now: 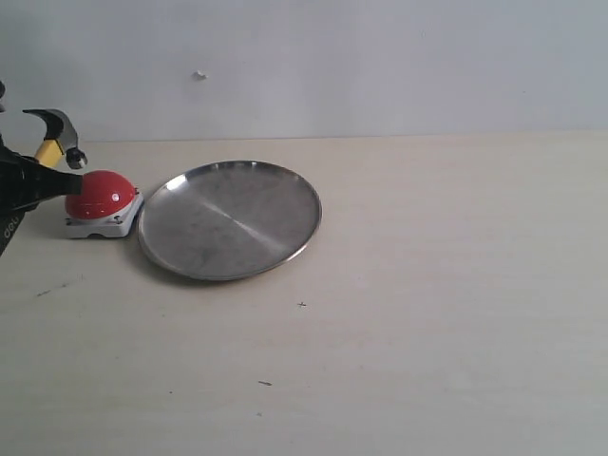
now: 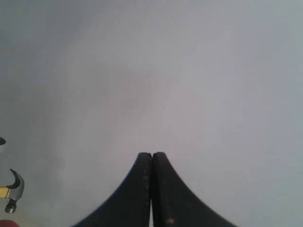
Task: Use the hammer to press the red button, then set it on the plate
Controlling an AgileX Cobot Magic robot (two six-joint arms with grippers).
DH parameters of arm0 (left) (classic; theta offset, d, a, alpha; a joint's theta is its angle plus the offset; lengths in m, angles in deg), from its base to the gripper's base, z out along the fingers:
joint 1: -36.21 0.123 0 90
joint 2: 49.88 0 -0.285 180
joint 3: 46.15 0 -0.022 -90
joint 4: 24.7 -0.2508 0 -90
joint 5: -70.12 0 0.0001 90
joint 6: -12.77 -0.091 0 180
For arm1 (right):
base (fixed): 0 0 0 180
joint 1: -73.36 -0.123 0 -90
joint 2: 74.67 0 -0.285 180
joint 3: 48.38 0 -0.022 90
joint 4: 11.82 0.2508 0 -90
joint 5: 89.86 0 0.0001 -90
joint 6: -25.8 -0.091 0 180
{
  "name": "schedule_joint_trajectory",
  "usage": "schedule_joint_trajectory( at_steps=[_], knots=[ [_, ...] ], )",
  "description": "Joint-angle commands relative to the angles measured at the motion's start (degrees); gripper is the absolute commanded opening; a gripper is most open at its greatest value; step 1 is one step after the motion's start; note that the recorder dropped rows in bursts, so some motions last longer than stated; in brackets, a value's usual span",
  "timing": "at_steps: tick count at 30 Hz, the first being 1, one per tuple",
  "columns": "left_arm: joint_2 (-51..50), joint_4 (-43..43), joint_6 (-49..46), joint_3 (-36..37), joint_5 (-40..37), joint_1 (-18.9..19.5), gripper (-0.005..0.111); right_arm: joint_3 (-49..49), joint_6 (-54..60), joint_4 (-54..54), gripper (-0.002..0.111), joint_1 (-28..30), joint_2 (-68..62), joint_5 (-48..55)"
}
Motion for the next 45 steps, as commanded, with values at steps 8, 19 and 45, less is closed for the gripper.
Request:
schedule_joint_trajectory(
  at_steps=[8,19,45],
  knots=[
    [-2.24,-0.41,0.43,-3.00,0.66,0.03,0.000,0.33,-0.69,-0.04,0.000,0.11,0.50,0.26],
    [9.48,-0.65,0.43,-3.47,-0.42,0.03,0.000,0.33,-0.69,0.48,0.000,0.11,0.50,0.21],
    [0.85,-1.11,1.69,-4.15,0.66,0.05,0.000,0.33,-0.69,0.89,0.000,0.11,0.50,0.21]
  ],
)
